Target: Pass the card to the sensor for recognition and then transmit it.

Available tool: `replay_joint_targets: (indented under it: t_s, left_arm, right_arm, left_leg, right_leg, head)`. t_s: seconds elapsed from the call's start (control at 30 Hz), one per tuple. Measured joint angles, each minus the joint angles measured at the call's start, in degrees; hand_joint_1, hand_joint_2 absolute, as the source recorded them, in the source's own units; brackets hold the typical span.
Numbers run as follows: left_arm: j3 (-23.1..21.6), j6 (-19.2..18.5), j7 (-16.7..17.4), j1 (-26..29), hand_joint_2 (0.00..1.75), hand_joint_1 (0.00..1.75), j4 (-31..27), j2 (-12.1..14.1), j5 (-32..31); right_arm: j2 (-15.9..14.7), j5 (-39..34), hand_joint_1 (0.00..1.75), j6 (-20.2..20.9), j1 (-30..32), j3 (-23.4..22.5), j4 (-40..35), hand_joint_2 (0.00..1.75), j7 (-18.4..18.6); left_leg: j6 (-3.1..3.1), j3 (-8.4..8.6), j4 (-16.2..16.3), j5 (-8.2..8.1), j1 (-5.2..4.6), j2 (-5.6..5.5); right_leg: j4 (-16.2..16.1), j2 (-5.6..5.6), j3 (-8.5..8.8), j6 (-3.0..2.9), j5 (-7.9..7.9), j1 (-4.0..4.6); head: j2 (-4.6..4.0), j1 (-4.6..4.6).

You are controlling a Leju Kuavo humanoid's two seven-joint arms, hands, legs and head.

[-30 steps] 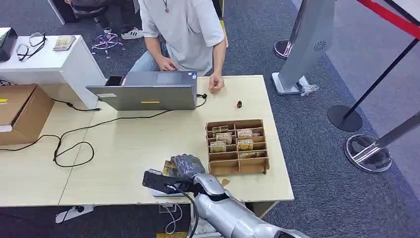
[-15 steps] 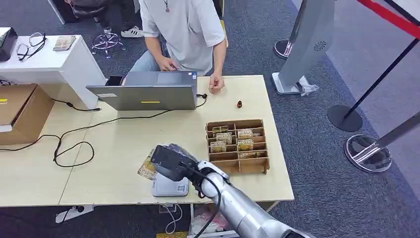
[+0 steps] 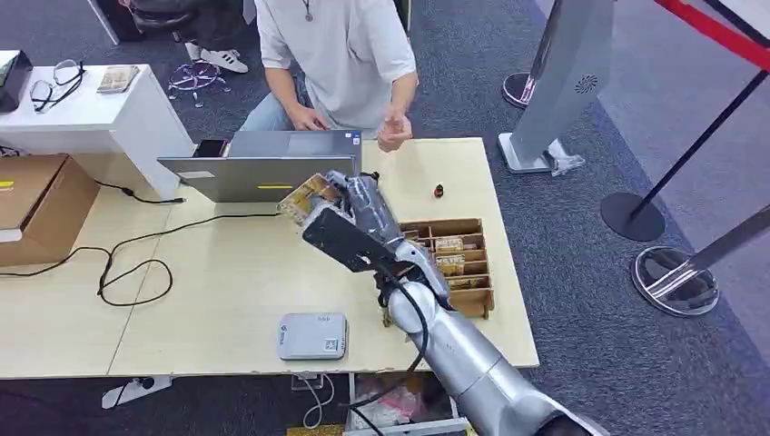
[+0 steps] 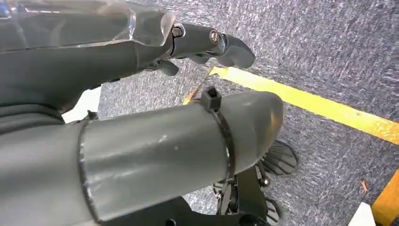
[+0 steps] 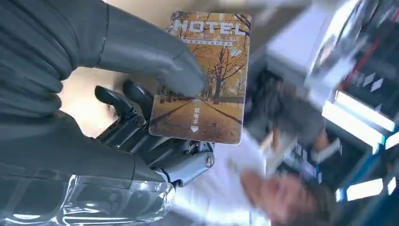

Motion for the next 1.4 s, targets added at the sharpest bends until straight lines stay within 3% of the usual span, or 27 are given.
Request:
replay_joint_targets:
  t_s: [0.13,0.23,0.4,0.7,0.73,0.87,0.9,1.1,1.27,1.4]
  left_arm:
    - [0.0,-1.05,-0.07,-0.02,0.0,0.0,0.0,0.02,-1.53]
    - [-0.04,-1.44,-0.07,-0.04,0.0,0.0,0.0,0.07,-2.29]
    - [-0.09,-1.57,-0.04,-0.1,0.0,0.0,0.0,0.22,-2.69]
    - [-0.09,-1.01,0.57,-0.09,0.0,0.0,0.0,0.35,-1.86]
    - [-0.09,-0.98,0.55,-0.08,0.0,0.0,0.0,0.33,-1.83]
    - [-0.09,-0.98,0.07,-0.08,0.0,0.0,0.0,0.33,-1.83]
    - [-0.09,-0.98,0.0,-0.08,0.0,0.0,0.0,0.33,-1.83]
    - [-0.09,-0.98,-0.04,-0.08,0.0,0.0,0.0,0.33,-1.79]
    - [-0.09,-0.7,-0.06,-0.08,0.0,0.0,0.0,0.31,-0.85]
    - [-0.09,-0.57,-0.15,-0.06,0.0,0.0,0.0,0.28,-0.33]
  right_arm:
    - [-0.85,16.68,1.75,-12.83,-2.48,-0.94,0.77,1.75,5.84]
    - [-1.27,27.73,1.75,-18.09,-5.4,-2.56,3.74,1.75,10.14]
    - [-1.38,36.81,1.75,-20.2,-10.15,-5.44,11.55,1.75,14.48]
    - [-0.72,44.16,1.75,-20.38,-13.97,-6.21,20.44,1.75,18.42]
    - [-0.57,44.75,0.05,-20.38,-14.21,-6.21,21.2,1.75,18.9]
    - [-0.22,45.25,0.0,-20.38,-14.67,-6.45,23.39,1.75,19.6]
    - [-0.15,45.05,0.0,-20.38,-14.72,-6.8,23.95,0.0,19.47]
    - [0.4,40.65,0.0,-20.33,-14.61,-8.53,24.74,0.0,14.42]
    - [1.68,29.45,0.0,-16.82,-11.8,-10.73,21.49,0.0,4.35]
    - [1.84,26.43,0.0,-14.39,-8.57,-10.91,16.85,0.0,2.84]
  left_leg:
    - [0.02,0.0,0.01,0.02,0.0,-0.01]
    - [0.02,0.01,0.01,0.02,0.0,0.01]
    - [0.01,0.0,0.01,0.08,0.0,-0.01]
    - [0.0,-0.01,0.01,0.08,0.0,-0.01]
    - [0.0,-0.01,0.01,0.08,0.0,-0.01]
    - [0.01,-0.02,0.01,0.08,0.0,-0.02]
    - [0.01,-0.02,0.01,0.08,0.0,-0.02]
    - [0.01,-0.01,0.01,0.08,0.0,-0.02]
    - [0.0,-0.01,0.0,0.08,0.01,-0.02]
    - [0.01,-0.01,0.0,0.08,0.01,-0.02]
  right_leg:
    - [0.0,0.0,0.0,0.02,0.03,0.0]
    - [0.0,0.01,0.0,0.0,0.06,0.0]
    - [0.0,-0.01,0.0,0.03,0.1,0.0]
    - [0.02,-0.01,0.0,0.02,0.11,0.0]
    - [0.02,-0.01,0.0,0.02,0.11,0.0]
    - [0.02,-0.01,0.0,0.03,0.11,0.0]
    - [0.02,-0.01,0.01,0.03,0.11,0.0]
    - [0.01,-0.01,0.0,0.03,0.11,0.0]
    - [0.02,-0.01,-0.01,0.03,0.1,0.01]
    - [0.02,-0.01,-0.01,0.03,0.1,0.01]
  head:
    - [0.0,0.0]
    - [0.0,-0.02]
    - [0.0,-0.02]
    - [0.0,-0.02]
    - [0.0,-0.02]
    - [0.0,-0.02]
    - [0.0,-0.02]
    - [0.0,0.0]
    - [0.0,-0.02]
    - [0.0,0.0]
